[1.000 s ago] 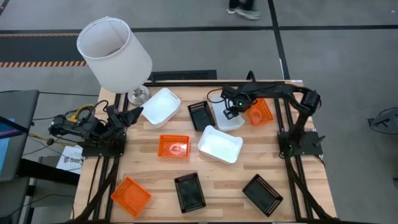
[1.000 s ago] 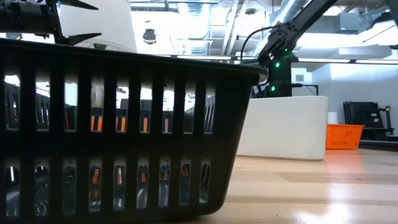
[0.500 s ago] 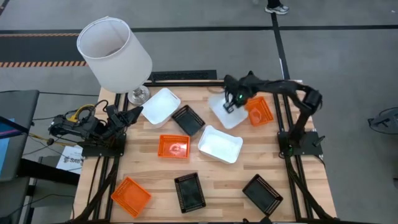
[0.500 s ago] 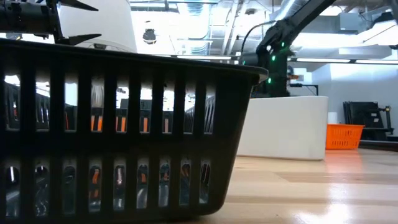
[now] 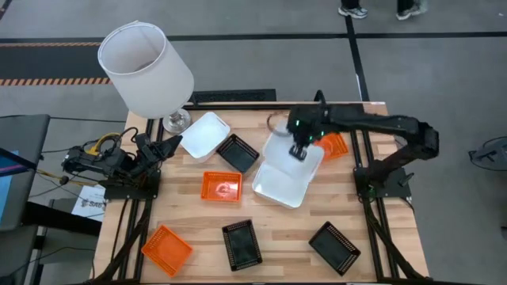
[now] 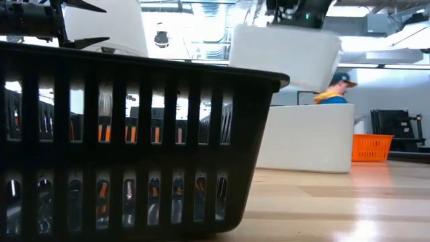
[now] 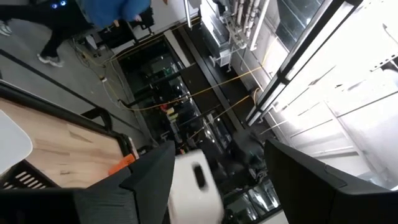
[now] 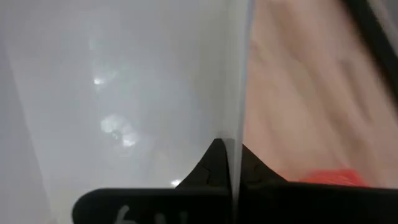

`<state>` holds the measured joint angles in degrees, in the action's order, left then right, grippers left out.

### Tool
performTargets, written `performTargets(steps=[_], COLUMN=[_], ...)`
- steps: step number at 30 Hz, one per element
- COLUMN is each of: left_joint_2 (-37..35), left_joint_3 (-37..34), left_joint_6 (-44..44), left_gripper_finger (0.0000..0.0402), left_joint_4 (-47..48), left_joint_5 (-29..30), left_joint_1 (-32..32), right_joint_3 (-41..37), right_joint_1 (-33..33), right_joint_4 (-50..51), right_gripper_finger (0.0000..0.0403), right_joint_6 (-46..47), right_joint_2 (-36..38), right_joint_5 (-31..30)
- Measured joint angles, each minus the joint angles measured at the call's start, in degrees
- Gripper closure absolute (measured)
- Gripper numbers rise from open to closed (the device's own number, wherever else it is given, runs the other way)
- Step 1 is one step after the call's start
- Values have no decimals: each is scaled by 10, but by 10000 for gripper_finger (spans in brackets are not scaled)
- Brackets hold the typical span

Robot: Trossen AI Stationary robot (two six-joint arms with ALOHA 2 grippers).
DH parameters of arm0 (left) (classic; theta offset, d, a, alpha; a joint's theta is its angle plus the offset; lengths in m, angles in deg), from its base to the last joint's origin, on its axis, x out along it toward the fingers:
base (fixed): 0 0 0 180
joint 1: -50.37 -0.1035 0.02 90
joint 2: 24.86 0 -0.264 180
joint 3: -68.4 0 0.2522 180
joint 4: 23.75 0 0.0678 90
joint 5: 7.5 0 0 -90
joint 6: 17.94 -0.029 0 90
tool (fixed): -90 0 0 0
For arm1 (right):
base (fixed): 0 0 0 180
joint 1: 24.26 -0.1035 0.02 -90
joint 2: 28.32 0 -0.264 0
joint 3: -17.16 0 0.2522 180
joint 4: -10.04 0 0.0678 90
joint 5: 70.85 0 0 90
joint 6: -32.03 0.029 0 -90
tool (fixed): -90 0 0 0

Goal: Stack baskets by color
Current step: Stack the top right white bin on top of the bottom right white bin

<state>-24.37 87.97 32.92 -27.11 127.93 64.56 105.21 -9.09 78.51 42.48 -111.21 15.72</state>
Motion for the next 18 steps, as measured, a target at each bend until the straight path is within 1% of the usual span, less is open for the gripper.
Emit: performTargets(steps=[3,8,12,18], left_joint_2=[0,0,0,0], left_joint_3=[0,0,0,0], left_joint_6=[1,3,8,24], left_gripper_finger=[164,164,164,164], left_joint_4=[1,2,2,4], left_joint_5=[0,-1,-11,-28], left_joint_1=[0,0,0,0], right_joint_3=[1,0,0,-1], right_joint_1=[-52,-94,-108,-109], right_joint_4=[-33,-44,-28,-1], right_gripper_finger=[402,402,402,402], right_joint_6=[35,55,47,23], right_joint_2=[-15,-72,-115,-146], right_joint_5=[2,1,0,0])
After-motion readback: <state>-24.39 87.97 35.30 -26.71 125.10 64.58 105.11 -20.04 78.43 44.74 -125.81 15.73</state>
